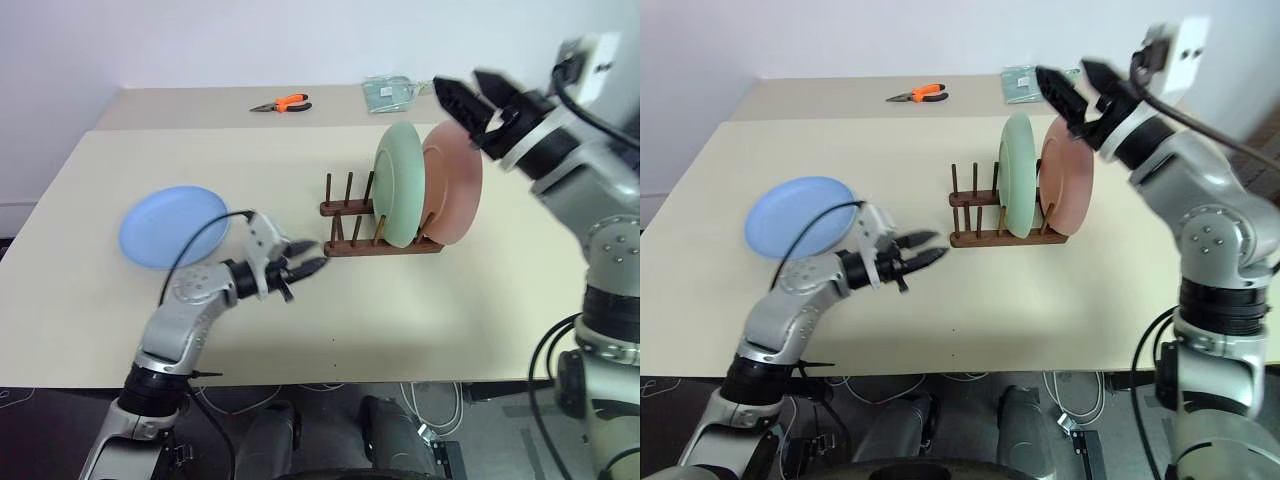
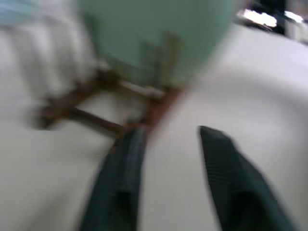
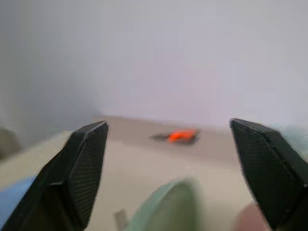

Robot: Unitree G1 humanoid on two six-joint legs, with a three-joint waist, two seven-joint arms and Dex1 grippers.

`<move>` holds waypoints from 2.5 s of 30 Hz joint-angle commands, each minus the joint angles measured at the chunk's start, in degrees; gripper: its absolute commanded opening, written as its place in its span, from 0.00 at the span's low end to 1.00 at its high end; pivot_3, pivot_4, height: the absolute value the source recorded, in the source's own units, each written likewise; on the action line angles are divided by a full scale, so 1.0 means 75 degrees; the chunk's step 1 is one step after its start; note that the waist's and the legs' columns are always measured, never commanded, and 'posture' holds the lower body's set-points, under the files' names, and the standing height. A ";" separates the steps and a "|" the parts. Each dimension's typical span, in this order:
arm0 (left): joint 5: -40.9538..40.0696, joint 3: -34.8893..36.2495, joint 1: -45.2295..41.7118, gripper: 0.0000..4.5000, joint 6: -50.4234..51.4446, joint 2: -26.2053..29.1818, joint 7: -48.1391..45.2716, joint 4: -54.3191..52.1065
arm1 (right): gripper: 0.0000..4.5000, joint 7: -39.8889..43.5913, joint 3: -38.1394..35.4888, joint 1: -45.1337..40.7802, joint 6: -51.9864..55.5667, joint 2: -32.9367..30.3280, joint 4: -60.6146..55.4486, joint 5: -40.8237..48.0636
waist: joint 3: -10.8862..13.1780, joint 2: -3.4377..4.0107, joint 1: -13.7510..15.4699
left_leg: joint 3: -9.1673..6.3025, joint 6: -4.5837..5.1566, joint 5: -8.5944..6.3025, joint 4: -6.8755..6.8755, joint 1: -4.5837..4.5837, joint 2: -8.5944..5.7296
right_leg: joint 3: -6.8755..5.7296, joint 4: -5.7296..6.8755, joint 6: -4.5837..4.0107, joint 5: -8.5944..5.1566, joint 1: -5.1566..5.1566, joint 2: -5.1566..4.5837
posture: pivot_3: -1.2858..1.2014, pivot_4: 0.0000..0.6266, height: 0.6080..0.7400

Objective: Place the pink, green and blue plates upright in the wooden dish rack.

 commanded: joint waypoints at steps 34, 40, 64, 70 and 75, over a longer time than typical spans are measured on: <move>-0.1067 0.2933 -0.1804 0.01 0.2603 -0.0707 0.5027 -0.0618 | 1.00 0.3228 0.3804 0.0440 -0.2620 0.1107 -0.0908 -0.5540 | 0.0021 -0.0137 0.0116 | -0.0029 -0.0042 0.0018 0.0006 -0.0010 -0.0017 | -0.0013 0.0009 -0.0023 0.0024 0.0002 -0.0003 | 0.52 0.24 1.00; -0.1245 0.2211 -0.2504 0.01 0.2978 -0.0516 0.4786 -0.1184 | 1.00 0.2933 0.4660 -0.0202 -0.3689 0.1660 0.0279 -0.7238 | 0.0020 -0.0132 -0.0107 | -0.0019 -0.0047 0.0021 -0.0020 0.0006 -0.0010 | -0.0008 0.0011 -0.0024 0.0024 -0.0005 -0.0001 | 0.52 0.24 1.00; -0.1897 0.4281 -0.2758 0.67 0.0645 -0.0135 0.5033 -0.0170 | 0.00 0.2352 0.3813 -0.0269 -0.5108 0.3012 0.0928 -0.7412 | 0.0025 -0.0156 -0.0122 | -0.0031 -0.0142 0.0083 -0.0110 0.0020 -0.0001 | 0.0000 0.0009 -0.0045 0.0037 -0.0038 0.0016 | 0.52 0.24 1.00; -0.0419 0.2103 0.0043 0.67 -0.0291 0.0665 0.2930 -0.0021 | 0.00 0.1796 0.1519 0.0067 -0.0982 0.4188 -0.1155 -0.2242 | 0.0015 -0.0168 -0.0039 | -0.0048 -0.0109 0.0065 -0.0102 0.0008 -0.0003 | -0.0003 0.0009 -0.0054 0.0040 -0.0036 0.0017 | 0.52 0.24 1.00; 0.0392 0.0404 0.1241 0.67 -0.1054 0.0686 0.1773 -0.0298 | 0.00 -0.0396 0.0311 0.0482 0.1191 0.4719 -0.1850 0.0330 | 0.0018 -0.0160 -0.0036 | -0.0059 -0.0106 0.0063 -0.0107 0.0004 0.0001 | -0.0002 0.0009 -0.0094 0.0032 -0.0046 0.0018 | 0.52 0.24 1.00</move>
